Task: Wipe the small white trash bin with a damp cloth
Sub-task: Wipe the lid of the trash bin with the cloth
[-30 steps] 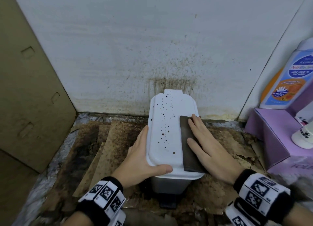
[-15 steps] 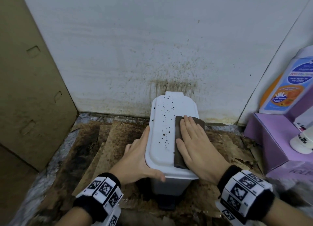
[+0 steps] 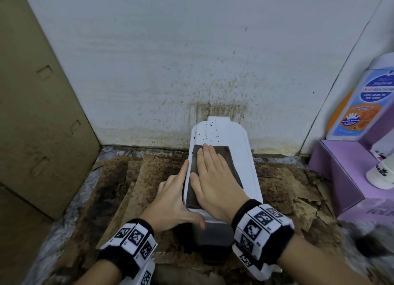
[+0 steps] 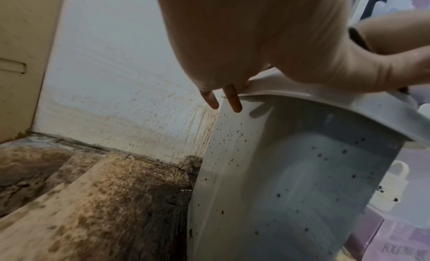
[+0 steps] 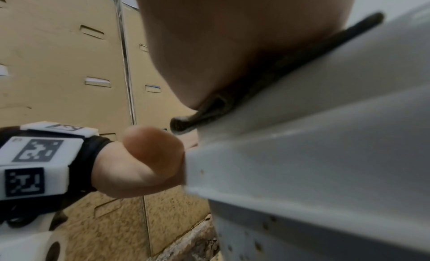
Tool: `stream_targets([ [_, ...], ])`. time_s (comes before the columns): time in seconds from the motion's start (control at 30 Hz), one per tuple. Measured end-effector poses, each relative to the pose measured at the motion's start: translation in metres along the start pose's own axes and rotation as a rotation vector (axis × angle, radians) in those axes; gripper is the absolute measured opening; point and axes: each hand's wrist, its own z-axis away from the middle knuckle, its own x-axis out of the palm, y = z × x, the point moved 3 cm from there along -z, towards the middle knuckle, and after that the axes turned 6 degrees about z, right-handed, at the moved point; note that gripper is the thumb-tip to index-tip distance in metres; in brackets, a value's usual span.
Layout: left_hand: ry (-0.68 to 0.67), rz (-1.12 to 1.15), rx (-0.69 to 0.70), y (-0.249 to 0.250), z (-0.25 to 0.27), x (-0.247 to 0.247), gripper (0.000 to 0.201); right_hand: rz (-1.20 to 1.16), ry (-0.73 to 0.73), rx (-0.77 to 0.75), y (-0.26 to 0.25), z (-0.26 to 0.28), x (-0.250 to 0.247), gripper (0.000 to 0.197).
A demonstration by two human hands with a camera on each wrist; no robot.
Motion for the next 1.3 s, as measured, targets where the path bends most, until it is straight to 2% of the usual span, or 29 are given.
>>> stream_targets([
  [0.07, 0.003, 0.009, -0.002, -0.002, 0.0, -0.001, 0.157, -0.008, 0.0, 0.0, -0.003, -0.003, 0.002, 0.083],
  [0.17, -0.008, 0.011, -0.051, -0.004, 0.002, -0.001, 0.164, -0.039, -0.006, 0.001, -0.002, -0.002, -0.001, 0.068],
  [0.23, -0.037, -0.004, -0.088, -0.002, 0.004, -0.001, 0.172, -0.151, -0.018, -0.013, 0.002, 0.003, -0.007, 0.066],
  [0.3, -0.019, -0.064, -0.065, 0.003, 0.008, -0.006, 0.172, -0.27, 0.03, 0.0, 0.009, 0.013, -0.017, 0.066],
  [0.37, 0.07, -0.077, -0.012, 0.009, 0.012, -0.015, 0.154, -0.303, 0.123, 0.06, 0.024, 0.026, -0.026, 0.065],
  [0.5, 0.281, 0.049, 0.078, 0.036, 0.011, -0.024, 0.097, -0.244, 0.29, 0.221, 0.066, 0.049, -0.026, 0.055],
  [0.57, 0.314, -0.068, 0.119, 0.059, 0.003, -0.019, 0.078, -0.261, 0.27, 0.27, 0.079, 0.052, -0.015, 0.057],
  [0.63, 0.291, -0.205, 0.16, 0.076, -0.005, -0.005, 0.071, -0.372, 0.193, 0.302, 0.084, 0.052, -0.002, 0.061],
  [0.7, 0.221, -0.312, 0.121, 0.083, -0.013, 0.008, 0.069, -0.485, 0.117, 0.274, 0.083, 0.052, 0.01, 0.064],
  [0.8, 0.13, -0.416, 0.008, 0.081, -0.024, 0.021, 0.077, -0.605, 0.097, 0.24, 0.082, 0.053, 0.016, 0.059],
  [0.93, 0.147, -0.498, 0.008, 0.077, -0.028, 0.025, 0.082, -0.624, 0.138, 0.242, 0.081, 0.052, 0.011, 0.056],
  [1.1, 0.197, -0.368, -0.022, 0.069, -0.026, 0.022, 0.088, -0.485, 0.153, 0.149, 0.079, 0.05, 0.015, 0.046],
  [1.3, 0.218, -0.213, -0.023, 0.061, -0.021, 0.019, 0.094, -0.616, 0.182, 0.221, 0.08, 0.05, 0.02, 0.06],
])
